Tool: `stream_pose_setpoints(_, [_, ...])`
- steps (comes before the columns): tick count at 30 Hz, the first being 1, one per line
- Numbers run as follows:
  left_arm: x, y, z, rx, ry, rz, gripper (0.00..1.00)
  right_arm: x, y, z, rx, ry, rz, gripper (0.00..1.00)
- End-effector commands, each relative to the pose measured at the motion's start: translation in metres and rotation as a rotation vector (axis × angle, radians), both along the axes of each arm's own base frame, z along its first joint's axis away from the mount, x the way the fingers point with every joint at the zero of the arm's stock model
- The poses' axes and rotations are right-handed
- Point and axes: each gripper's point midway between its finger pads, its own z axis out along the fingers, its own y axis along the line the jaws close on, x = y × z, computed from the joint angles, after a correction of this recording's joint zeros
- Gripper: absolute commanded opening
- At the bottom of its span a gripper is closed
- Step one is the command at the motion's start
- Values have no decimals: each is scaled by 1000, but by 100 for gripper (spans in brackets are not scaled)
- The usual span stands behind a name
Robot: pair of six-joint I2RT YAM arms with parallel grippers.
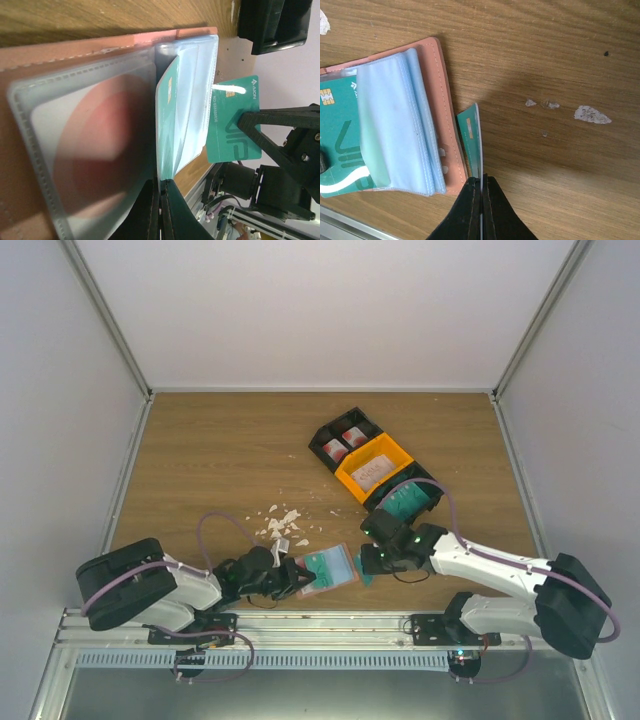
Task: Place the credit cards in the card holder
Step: Insert the credit card into the card holder.
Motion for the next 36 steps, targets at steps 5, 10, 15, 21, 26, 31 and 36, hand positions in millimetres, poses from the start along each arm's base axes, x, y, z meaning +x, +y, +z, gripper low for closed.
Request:
stream_pose_setpoints(5, [0,22,-22,88,68,115,0,-16,-2,-17,-15,64,39,1])
stream_pose_setpoints(10, [5,11,-16,82,32,89,0,-17,7,-17,26,69,61,0])
stream_pose_setpoints(15, [4,2,-19,60,47,72,1,-16,9,-20,20,71,70,1])
stream_pose_setpoints(21, [7,-8,-18,50,30,46,5,-17,7,-23,14,76,65,0])
stream_pose_setpoints(26, [7,1,-23,92,32,68,2,-15,5,-24,-6,74,57,1])
stream_pose_setpoints(31, [4,26,-29,156,54,131,0,-7,-1,-18,-46,39,32,1])
stream_pose_setpoints(36, [6,34,-21,156,19,149,0,16,15,29,49,-133,78,1])
